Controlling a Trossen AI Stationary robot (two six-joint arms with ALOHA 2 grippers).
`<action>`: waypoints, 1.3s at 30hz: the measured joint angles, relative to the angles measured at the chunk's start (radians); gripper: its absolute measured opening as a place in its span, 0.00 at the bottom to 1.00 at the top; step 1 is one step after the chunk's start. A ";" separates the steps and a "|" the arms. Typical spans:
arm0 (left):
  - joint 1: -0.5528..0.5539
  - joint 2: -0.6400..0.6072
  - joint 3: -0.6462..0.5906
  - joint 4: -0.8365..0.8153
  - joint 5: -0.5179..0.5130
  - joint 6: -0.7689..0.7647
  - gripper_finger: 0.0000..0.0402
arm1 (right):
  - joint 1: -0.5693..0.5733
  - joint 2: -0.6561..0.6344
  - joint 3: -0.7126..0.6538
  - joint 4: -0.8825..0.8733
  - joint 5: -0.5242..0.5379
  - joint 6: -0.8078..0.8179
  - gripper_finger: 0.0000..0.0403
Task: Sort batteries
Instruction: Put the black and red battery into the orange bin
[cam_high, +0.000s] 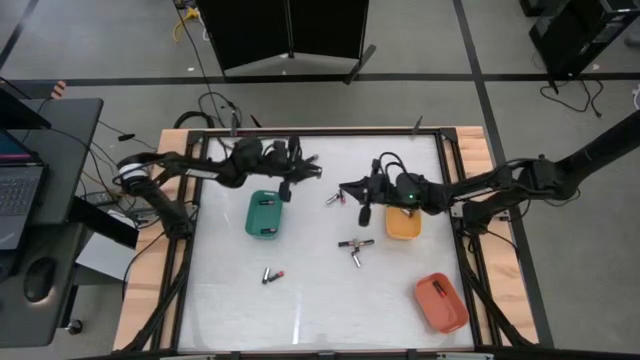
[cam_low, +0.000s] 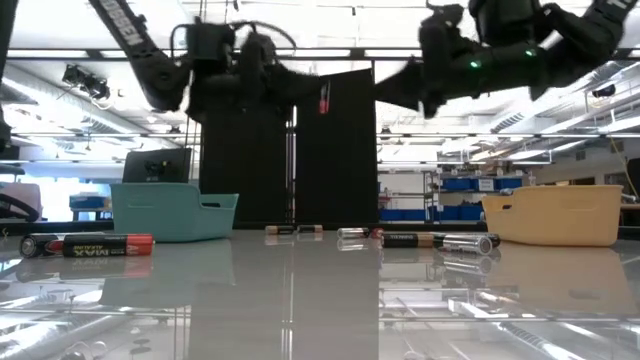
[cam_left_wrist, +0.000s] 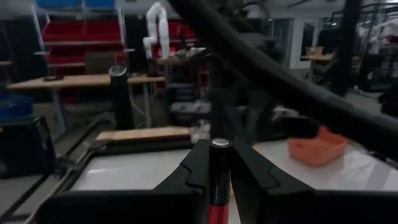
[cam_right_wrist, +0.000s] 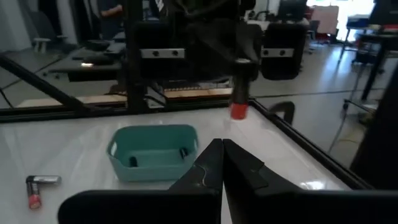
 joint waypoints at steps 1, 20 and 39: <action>-0.014 -0.013 -0.014 0.015 -0.012 0.003 0.12 | 0.002 0.020 0.023 -0.006 -0.007 -0.005 0.04; -0.123 -0.086 -0.086 0.052 -0.131 0.015 0.12 | 0.017 0.174 0.198 -0.007 -0.006 0.045 0.35; -0.163 -0.068 -0.052 0.050 -0.177 0.044 0.12 | 0.017 0.176 0.218 0.020 -0.075 0.043 0.42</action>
